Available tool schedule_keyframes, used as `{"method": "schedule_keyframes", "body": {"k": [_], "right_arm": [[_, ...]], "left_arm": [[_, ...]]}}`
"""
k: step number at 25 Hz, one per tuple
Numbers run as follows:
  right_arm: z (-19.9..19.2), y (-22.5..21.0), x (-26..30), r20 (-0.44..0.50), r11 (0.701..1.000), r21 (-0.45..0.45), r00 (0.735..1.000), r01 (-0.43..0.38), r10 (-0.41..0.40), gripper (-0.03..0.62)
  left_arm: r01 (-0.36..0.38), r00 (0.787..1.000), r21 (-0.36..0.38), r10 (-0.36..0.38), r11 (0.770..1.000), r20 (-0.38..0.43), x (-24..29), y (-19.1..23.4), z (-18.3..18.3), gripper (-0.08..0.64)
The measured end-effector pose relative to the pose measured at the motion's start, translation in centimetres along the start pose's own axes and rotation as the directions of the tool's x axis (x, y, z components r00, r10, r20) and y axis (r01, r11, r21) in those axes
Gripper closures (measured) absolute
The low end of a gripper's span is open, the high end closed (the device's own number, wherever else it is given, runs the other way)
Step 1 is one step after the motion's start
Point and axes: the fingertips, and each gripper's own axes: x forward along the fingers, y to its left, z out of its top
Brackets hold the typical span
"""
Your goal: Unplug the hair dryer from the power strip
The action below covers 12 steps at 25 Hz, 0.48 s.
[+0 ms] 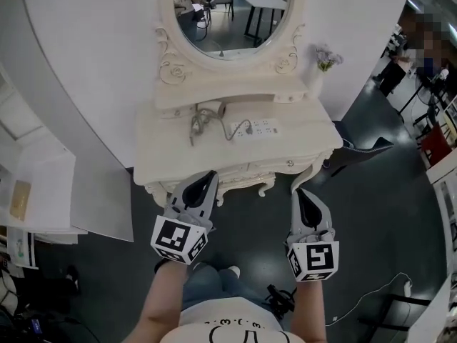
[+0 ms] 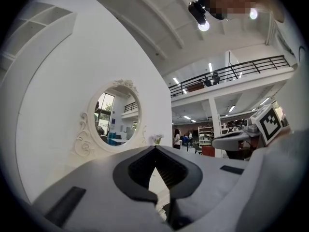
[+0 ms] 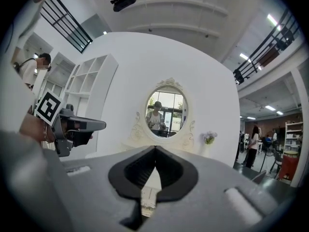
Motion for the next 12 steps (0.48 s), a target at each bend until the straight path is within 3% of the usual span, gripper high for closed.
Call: {"method": "schedule_keyframes", "body": {"k": [12], "right_arm": [[-2.9, -5.9, 6.1, -0.050, 0.999, 0.003, 0.998, 0.047, -0.046, 0.597]], "left_arm": [[-0.039, 0.994, -0.008, 0.038, 0.999, -0.103, 10.0, 2.6, -4.3, 0.561]]}}
